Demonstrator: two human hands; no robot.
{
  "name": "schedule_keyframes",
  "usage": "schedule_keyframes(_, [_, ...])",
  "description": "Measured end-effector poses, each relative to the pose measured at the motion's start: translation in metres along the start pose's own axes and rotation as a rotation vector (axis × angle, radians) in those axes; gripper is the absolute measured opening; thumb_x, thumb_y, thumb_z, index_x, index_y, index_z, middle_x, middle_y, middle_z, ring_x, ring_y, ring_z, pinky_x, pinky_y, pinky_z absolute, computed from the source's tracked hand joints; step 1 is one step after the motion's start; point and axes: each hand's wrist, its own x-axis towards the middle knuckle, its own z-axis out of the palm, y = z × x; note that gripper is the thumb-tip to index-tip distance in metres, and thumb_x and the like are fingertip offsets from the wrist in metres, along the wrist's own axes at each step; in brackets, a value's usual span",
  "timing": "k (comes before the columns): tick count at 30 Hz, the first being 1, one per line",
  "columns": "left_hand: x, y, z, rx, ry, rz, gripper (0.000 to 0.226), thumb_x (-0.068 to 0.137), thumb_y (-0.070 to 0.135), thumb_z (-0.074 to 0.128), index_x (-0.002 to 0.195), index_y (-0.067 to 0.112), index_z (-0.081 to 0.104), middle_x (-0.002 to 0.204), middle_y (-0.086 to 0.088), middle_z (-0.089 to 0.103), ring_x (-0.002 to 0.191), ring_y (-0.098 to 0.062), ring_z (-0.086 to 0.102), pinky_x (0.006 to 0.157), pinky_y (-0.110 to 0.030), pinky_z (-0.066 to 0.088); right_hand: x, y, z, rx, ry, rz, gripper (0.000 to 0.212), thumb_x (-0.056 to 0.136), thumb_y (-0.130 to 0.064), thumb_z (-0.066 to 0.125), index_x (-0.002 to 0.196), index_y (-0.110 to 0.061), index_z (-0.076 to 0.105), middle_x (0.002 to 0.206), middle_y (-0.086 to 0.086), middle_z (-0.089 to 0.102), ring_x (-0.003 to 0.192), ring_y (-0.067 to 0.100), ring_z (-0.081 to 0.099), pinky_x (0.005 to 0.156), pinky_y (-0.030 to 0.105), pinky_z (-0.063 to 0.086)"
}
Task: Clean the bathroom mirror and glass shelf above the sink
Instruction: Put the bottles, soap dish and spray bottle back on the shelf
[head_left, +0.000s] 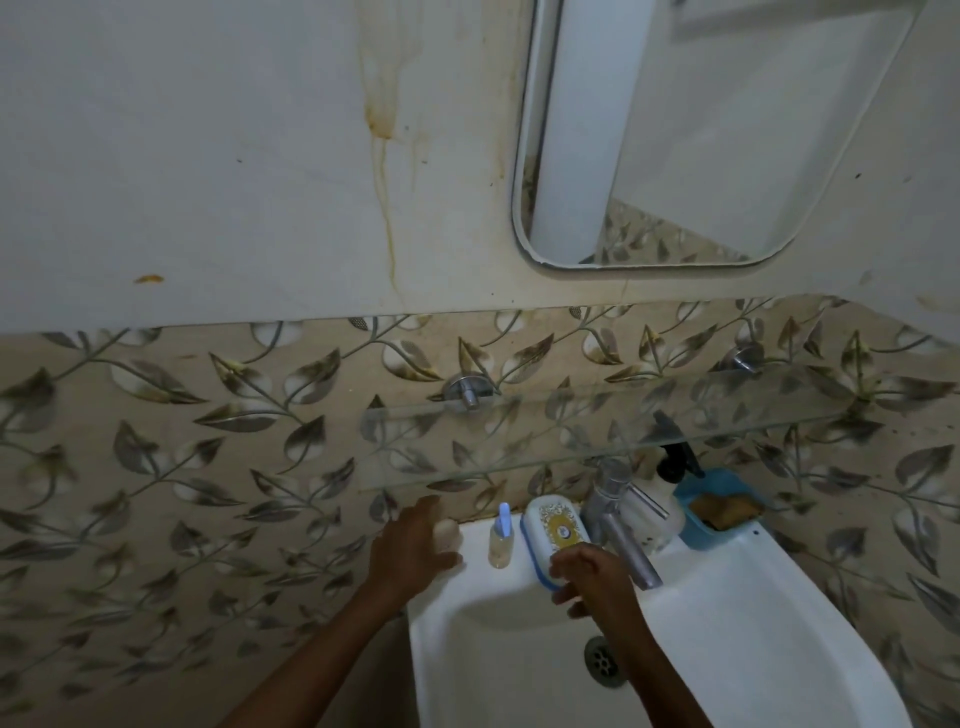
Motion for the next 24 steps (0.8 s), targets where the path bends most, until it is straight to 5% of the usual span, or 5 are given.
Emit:
schedule_keyframes(5, [-0.004, -0.008, 0.006, -0.029, 0.175, -0.039, 0.013, 0.073, 0.032, 0.067, 0.079, 0.023, 0.06, 0.091, -0.002, 0.071, 0.09, -0.023, 0.065, 0.077, -0.035, 0.05, 0.019, 0.02, 0.029, -0.141, -0.055, -0.079, 0.019, 0.09, 0.002, 0.048, 0.107, -0.005, 0.053, 0.092, 0.011, 0.054, 0.068, 0.02, 0.055, 0.049, 0.018, 0.04])
schedule_keyframes(8, [-0.014, -0.01, 0.004, -0.1, 0.248, 0.03, 0.015, 0.074, 0.029, 0.066, 0.086, 0.02, 0.066, 0.089, 0.001, 0.071, 0.085, -0.019, 0.064, 0.067, -0.028, 0.045, 0.034, 0.023, 0.041, -0.296, -0.054, -0.162, 0.043, 0.083, 0.005, 0.054, 0.124, -0.006, 0.046, 0.111, 0.009, 0.045, 0.1, 0.025, 0.051, 0.069, 0.017, 0.04])
schedule_keyframes(12, [-0.044, 0.001, -0.017, -0.196, 0.228, 0.233, 0.016, 0.074, 0.025, 0.071, 0.085, 0.033, 0.062, 0.085, 0.021, 0.063, 0.081, 0.002, 0.058, 0.064, -0.01, 0.037, 0.048, 0.022, 0.053, -0.386, -0.08, -0.166, 0.058, 0.076, 0.006, 0.06, 0.129, -0.007, 0.042, 0.12, 0.012, 0.043, 0.115, 0.032, 0.049, 0.065, 0.016, 0.035])
schedule_keyframes(17, [-0.096, 0.035, -0.054, -0.155, 0.292, 0.409, 0.022, 0.073, 0.039, 0.069, 0.093, 0.04, 0.059, 0.081, 0.037, 0.055, 0.082, 0.017, 0.052, 0.066, -0.003, 0.037, 0.05, 0.016, 0.063, -0.471, 0.075, -0.299, 0.027, 0.071, 0.003, 0.065, 0.082, -0.011, 0.045, 0.097, 0.012, 0.046, 0.089, 0.022, 0.044, 0.072, 0.025, 0.03])
schedule_keyframes(24, [-0.113, 0.077, -0.12, -0.358, 0.45, 0.54, 0.024, 0.072, 0.049, 0.069, 0.094, 0.048, 0.057, 0.092, 0.024, 0.066, 0.091, 0.006, 0.061, 0.07, -0.007, 0.048, 0.053, 0.009, 0.064, -0.389, 0.265, -0.329, 0.042, 0.078, 0.008, 0.053, 0.053, -0.018, 0.033, 0.074, 0.01, 0.05, 0.073, 0.02, 0.048, 0.067, 0.027, 0.03])
